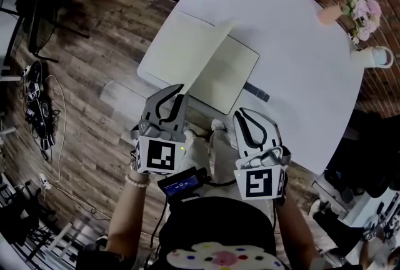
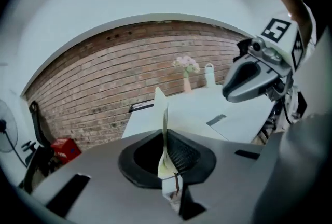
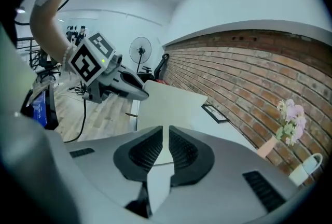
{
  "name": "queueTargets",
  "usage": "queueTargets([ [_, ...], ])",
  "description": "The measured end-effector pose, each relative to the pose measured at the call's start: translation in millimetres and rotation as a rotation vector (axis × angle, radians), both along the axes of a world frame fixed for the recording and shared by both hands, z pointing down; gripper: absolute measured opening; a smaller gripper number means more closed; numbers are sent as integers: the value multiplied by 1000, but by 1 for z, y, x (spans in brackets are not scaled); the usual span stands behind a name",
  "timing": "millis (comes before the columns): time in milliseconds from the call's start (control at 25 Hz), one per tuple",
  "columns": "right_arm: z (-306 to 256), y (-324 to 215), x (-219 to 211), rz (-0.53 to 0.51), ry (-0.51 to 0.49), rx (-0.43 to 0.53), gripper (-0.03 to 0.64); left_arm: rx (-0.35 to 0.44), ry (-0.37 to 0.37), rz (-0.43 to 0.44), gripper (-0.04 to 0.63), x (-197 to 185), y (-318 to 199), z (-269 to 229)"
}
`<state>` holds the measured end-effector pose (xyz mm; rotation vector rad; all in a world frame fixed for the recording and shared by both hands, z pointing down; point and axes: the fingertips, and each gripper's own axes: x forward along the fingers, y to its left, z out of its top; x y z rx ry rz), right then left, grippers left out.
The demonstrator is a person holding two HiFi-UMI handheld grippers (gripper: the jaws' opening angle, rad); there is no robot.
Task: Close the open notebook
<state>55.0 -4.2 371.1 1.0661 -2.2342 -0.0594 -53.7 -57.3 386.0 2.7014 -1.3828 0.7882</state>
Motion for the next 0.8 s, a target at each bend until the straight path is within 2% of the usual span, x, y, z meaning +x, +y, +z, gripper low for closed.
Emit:
queueTargets([
  [120,2,0,6,13,3,-21,49,-26,51,-86,32,-22,-11,3],
  [320,6,1,9,35,-11,-51,49,-81,66,-198,34,-52,-24,22],
  [400,6,0,9,42,-20,-57,49,-87,24,-216,35,-59,-29,31],
  [520,7,-2,9,45,-21,-60,49,-88,-77,-229,48,-67,-32,49],
  [640,8,-1,9,49,-23,-58,49,-111,-123,-244,59,-73,-36,64],
  [800,10,0,8,52,-25,-61,49,-140,-181,-242,109,-78,-40,77],
])
